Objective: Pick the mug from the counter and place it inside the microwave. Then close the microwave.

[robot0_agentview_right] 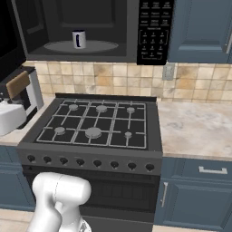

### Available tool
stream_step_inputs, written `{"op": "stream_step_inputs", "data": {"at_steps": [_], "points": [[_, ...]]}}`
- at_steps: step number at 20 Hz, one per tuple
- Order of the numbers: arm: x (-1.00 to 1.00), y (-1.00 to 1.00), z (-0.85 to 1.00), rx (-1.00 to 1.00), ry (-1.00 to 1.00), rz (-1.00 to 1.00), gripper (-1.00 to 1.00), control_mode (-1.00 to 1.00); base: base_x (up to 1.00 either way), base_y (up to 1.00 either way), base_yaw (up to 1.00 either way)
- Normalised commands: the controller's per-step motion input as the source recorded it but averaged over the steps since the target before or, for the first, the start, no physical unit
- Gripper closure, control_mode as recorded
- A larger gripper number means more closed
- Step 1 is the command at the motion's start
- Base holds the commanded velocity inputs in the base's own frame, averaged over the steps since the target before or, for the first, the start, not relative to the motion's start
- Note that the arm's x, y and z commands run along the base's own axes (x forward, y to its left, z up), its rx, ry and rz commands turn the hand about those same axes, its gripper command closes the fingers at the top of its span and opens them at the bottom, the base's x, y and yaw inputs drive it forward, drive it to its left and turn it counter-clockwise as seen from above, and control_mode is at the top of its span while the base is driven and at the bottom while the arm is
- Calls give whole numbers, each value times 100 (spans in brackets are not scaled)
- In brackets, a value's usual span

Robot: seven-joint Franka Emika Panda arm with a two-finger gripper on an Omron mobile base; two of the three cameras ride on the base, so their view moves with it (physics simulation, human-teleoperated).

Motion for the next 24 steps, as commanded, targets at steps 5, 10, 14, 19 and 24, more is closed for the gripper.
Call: {"op": "stream_step_inputs", "data": {"at_steps": [5,10,14,19,24], "points": [[-67,15,0,0,-9,0,-100,-100,0,0,0],[-65,40,0,0,-13,0,-100,-100,0,0,0],[-51,39,0,0,-8,0,-100,-100,0,0,0],[-23,53,0,0,-1,0,-100,-100,0,0,0],[-24,42,0,-1,0,-7,-100,-100,0,0,0]]}}
